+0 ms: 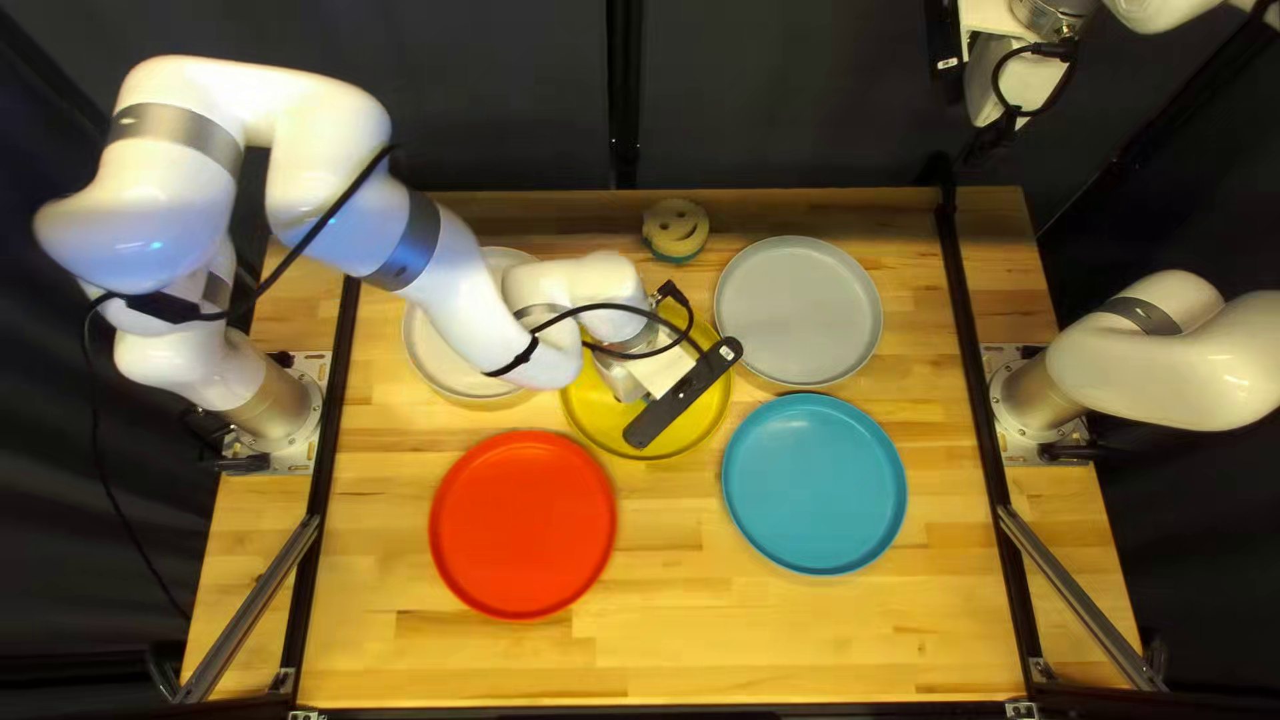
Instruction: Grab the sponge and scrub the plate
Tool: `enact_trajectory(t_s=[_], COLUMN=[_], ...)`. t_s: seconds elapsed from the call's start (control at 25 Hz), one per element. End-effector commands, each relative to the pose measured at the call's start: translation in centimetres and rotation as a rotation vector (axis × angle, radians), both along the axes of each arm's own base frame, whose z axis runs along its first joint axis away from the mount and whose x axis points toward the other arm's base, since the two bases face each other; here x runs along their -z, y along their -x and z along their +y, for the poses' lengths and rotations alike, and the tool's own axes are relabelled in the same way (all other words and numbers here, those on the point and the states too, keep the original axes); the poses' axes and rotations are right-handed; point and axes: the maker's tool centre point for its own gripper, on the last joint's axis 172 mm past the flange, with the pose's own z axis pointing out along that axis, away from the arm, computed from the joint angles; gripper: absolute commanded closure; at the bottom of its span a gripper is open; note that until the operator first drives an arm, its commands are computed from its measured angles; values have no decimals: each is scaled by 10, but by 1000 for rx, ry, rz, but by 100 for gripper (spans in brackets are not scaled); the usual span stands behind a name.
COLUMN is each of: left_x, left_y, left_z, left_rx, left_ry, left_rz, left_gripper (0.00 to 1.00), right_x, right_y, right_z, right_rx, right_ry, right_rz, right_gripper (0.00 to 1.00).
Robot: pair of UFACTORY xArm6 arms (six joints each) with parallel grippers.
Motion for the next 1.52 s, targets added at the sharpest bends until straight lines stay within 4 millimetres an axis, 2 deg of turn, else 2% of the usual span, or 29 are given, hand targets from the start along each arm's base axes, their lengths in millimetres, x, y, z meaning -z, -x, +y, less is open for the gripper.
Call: enact_trajectory(t_s=[0.04,0.24,0.44,0.68,0.8,0.88,0.96,1.12,1.52], left_x=[-4,-6,-8,-4,-2,-1,-3,-12,-13], left_y=[11,16,13,-10,-15,-17,-15,-4,28], left_z=[-18,-26,0,44,65,72,70,47,-8], left_rx=[-6,-9,-22,-33,-38,-41,-42,-43,-47], left_ry=[1,-1,2,16,28,33,36,33,20], left_rz=[-3,2,10,18,23,25,25,20,21], left_gripper=[100,100,100,100,100,100,100,100,100], right_x=[0,0,0,0,0,0,0,0,0], right_y=[0,0,0,0,0,0,0,0,0], right_z=[0,0,0,0,0,0,0,0,0], right_rx=[0,0,0,0,0,0,0,0,0], right_ry=[0,0,0,0,0,0,0,0,0], right_rz=[0,0,0,0,0,0,0,0,0], right_gripper=[0,0,0,0,0,0,0,0,0])
